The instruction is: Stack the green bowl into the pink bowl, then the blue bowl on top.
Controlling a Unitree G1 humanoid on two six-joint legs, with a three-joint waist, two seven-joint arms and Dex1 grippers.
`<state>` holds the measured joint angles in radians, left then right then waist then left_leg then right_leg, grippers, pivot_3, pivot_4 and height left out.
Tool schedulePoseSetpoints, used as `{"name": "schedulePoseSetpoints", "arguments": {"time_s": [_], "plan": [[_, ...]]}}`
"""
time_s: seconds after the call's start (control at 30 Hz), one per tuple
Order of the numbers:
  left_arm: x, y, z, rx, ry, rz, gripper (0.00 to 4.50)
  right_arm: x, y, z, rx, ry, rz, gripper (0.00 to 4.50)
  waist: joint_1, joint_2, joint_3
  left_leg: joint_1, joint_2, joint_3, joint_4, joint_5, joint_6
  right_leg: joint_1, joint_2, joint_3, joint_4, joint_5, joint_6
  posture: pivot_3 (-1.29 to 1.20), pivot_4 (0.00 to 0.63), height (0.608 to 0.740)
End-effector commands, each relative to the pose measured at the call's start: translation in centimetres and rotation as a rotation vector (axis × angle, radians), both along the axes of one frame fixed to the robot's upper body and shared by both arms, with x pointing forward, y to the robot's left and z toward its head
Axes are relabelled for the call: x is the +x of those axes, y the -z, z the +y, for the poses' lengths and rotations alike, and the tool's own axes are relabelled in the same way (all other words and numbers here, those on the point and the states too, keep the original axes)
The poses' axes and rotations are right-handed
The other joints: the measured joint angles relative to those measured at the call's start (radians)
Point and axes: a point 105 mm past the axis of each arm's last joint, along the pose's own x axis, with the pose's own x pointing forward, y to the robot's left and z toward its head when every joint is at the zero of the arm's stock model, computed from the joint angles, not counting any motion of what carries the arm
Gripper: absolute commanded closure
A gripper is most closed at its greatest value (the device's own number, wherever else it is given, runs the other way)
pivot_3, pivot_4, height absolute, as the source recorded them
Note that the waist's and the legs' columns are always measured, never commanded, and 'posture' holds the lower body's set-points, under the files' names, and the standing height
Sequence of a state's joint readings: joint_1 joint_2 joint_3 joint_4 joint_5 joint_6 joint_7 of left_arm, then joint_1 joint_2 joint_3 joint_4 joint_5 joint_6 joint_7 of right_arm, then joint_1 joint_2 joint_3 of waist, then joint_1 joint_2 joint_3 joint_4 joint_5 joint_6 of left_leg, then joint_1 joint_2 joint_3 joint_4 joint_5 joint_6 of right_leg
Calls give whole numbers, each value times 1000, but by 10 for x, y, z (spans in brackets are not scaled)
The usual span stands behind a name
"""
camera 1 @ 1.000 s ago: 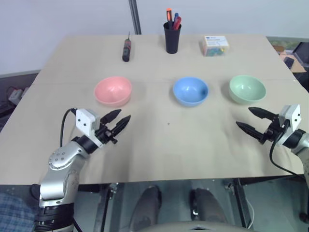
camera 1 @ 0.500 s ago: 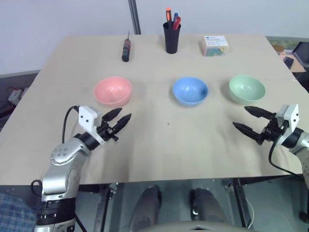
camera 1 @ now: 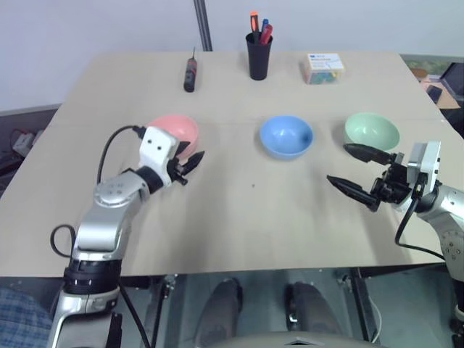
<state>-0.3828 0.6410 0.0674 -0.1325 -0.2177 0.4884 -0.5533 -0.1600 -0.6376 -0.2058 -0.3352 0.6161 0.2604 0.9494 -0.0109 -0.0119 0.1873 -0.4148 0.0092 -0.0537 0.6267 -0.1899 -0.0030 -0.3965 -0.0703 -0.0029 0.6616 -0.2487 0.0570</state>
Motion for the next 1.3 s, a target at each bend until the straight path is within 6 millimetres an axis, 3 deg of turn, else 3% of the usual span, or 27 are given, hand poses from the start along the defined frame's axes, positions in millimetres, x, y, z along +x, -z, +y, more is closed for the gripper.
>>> {"name": "schedulePoseSetpoints", "arguments": {"time_s": [0.03, 0.3, 0.57, 0.67, 0.77, 0.9, 1.0, 1.1, 1.3], "plan": [[12, -3, 17, 108, -79, -10, 2208, -5, -10, 2, 14, -5, -48, 419, -2, 0, 0, 0, 0, 0, 0, 0, 0, 0, 0, 0, 0, 0, 0, 0, 150, 740], [32, 15, 38, 176, -139, 69, 2208, -6, -8, -3, 6, 23, -59, 419, 0, 0, 0, 0, 0, 0, 0, 0, 0, 0, 0, 0, 0, 0, 0, 0, 150, 740], [42, 27, 26, 241, -46, 82, 2208, -11, -3, -5, -4, 27, -59, 419, 0, 0, 0, -1, 0, 0, 0, 0, 0, 0, 0, 0, 0, 0, 0, 0, 150, 740], [44, 29, 24, 266, -27, 82, 3021, -11, -2, -5, -2, 33, -60, 386, 0, 0, 0, 0, 0, 0, 0, 0, 0, 0, 0, 0, 0, 0, 0, 0, 150, 740], [47, 28, 23, 265, -20, 70, 4381, -11, -3, -8, -5, 43, -64, 386, 0, 0, 0, 0, 0, 0, 0, 0, 0, 0, 0, 0, 0, 0, 0, 0, 150, 740], [47, 30, 21, 274, 8, 86, 4456, -10, -3, -10, -8, 48, -66, 386, 0, 0, 0, 0, -1, 0, 0, 0, 0, 0, 0, 0, 0, 0, 0, 0, 150, 740], [40, 29, 6, 254, 100, 108, 4456, -10, -3, -11, -6, 45, -60, 386, 0, 0, 0, 0, 0, 0, 0, 0, 0, 0, 0, 0, 1, 0, 0, 0, 150, 740], [26, 17, -21, 199, 255, 102, 4456, -9, -2, -12, -8, 46, -56, 386, 1, 0, 0, 0, 0, 0, 0, 0, 0, 0, 0, 0, 1, 0, 0, 0, 150, 740], [-36, 14, -74, 242, 668, 188, 4456, -10, 1, -11, -8, 39, -48, 386, -4, 0, 0, -1, 0, 0, 0, 0, 0, 0, 0, 0, 0, 0, 0, 0, 150, 740]]}}
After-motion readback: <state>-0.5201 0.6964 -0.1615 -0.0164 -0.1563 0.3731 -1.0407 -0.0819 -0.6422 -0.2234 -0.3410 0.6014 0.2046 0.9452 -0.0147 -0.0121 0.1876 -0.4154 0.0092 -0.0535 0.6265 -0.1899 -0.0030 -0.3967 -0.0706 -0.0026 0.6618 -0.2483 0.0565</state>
